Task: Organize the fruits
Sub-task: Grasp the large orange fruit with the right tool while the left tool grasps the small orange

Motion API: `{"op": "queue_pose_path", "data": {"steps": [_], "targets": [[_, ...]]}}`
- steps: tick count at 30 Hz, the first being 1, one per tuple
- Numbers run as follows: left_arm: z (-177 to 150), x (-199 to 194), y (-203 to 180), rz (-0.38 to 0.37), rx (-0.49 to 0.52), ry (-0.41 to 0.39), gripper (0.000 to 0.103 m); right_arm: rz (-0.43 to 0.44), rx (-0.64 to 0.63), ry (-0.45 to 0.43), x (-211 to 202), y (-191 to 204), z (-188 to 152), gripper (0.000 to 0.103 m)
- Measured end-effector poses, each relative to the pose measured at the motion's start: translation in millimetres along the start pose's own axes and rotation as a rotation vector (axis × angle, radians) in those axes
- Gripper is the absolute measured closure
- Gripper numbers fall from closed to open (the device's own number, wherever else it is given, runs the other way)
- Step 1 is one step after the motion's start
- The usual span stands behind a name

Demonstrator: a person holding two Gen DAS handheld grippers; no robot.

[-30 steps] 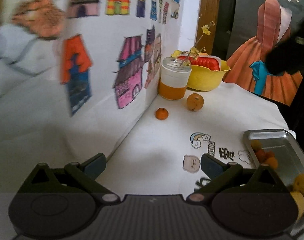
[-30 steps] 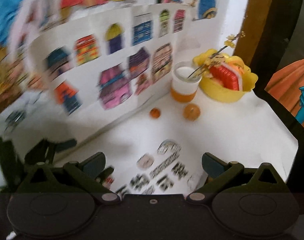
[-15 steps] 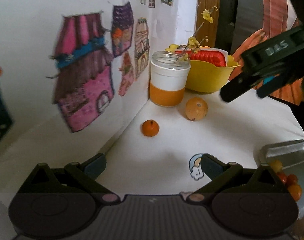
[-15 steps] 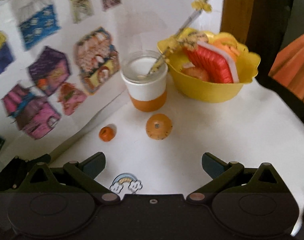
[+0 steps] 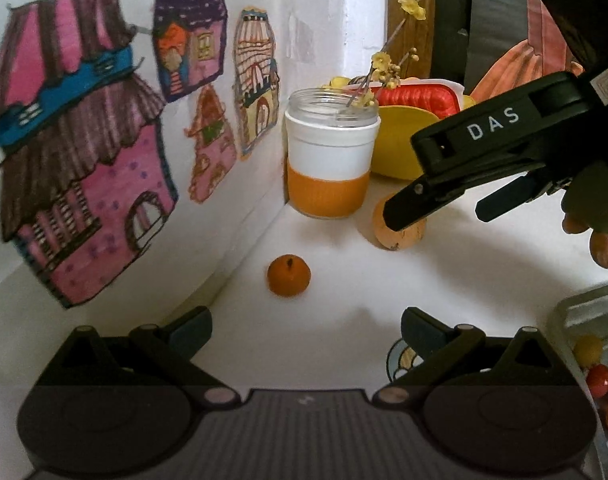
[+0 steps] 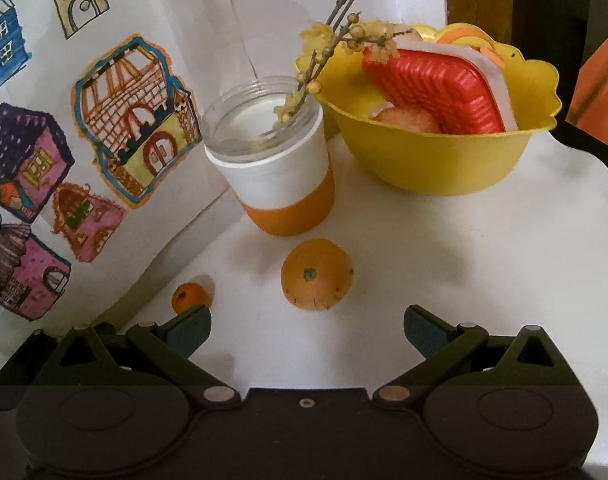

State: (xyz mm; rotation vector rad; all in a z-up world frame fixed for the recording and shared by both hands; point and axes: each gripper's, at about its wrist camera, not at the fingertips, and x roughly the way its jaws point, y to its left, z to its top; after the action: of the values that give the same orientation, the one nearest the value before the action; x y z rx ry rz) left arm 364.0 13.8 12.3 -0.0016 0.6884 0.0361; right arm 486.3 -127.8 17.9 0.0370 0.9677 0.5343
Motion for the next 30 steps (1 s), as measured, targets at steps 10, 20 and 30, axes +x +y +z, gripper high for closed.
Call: {"op": "queue_pose_path", "data": {"steps": [10, 20, 30], "targets": [[-2.3, 14.6, -3.4, 0.009, 0.032, -0.05, 0.001, 0.009, 0.042, -0.034, 19.9, -5.4, 8.0, 0.012], [0.7, 25.8, 0.3, 0.026, 0.009, -0.052, 0.012, 0.031, 0.062, -0.016, 38.7, -6.3, 7.7, 0.025], [7.5, 40.6, -1.6, 0.049, 0.038, -0.046, 0.026, 0.038, 0.096, -0.019, 51.5, -11.4, 4.0, 0.04]]}}
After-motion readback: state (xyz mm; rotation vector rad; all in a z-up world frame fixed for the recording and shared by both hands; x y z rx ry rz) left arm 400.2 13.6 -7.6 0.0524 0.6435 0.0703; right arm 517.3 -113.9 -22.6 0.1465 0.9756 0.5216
